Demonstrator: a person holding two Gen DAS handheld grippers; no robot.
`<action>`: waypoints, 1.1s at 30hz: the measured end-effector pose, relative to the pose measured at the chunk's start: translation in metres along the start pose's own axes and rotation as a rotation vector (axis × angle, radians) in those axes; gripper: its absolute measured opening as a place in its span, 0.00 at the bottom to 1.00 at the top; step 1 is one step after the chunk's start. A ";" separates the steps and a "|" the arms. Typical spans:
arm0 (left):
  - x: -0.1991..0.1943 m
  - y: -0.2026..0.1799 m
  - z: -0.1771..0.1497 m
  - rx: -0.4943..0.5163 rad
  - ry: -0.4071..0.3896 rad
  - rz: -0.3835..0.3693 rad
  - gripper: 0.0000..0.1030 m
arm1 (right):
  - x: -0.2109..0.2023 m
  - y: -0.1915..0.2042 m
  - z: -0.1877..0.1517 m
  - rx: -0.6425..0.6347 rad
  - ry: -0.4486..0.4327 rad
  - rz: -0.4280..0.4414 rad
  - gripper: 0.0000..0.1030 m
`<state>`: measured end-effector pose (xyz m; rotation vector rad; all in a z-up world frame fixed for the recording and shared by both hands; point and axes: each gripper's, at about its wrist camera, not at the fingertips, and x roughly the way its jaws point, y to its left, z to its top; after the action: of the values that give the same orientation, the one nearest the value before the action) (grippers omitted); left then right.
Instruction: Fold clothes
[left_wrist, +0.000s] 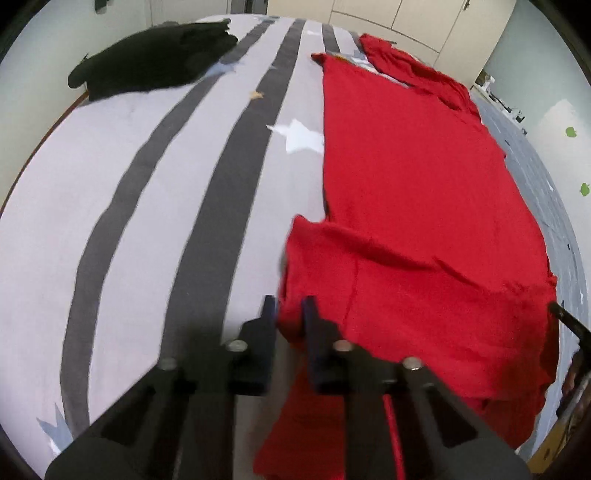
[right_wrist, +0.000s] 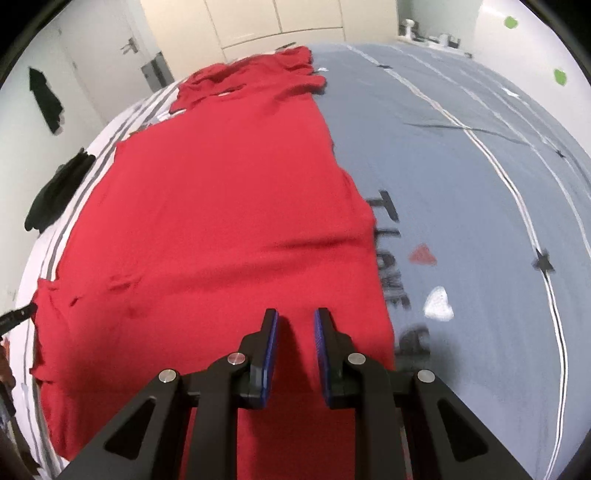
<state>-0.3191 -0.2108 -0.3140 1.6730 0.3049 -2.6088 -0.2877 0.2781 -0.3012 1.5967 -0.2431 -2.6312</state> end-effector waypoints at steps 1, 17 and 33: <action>-0.004 -0.002 -0.001 -0.007 -0.002 0.003 0.09 | 0.001 -0.004 0.002 -0.002 0.005 0.013 0.16; 0.002 -0.024 -0.021 -0.065 0.033 0.266 0.26 | 0.017 -0.058 0.020 -0.005 0.063 0.172 0.00; -0.015 -0.021 0.045 -0.082 -0.118 0.121 0.54 | -0.006 -0.043 0.083 0.015 -0.062 0.070 0.42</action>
<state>-0.3564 -0.1994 -0.2793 1.4578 0.2928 -2.5565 -0.3572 0.3300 -0.2654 1.4841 -0.3166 -2.6343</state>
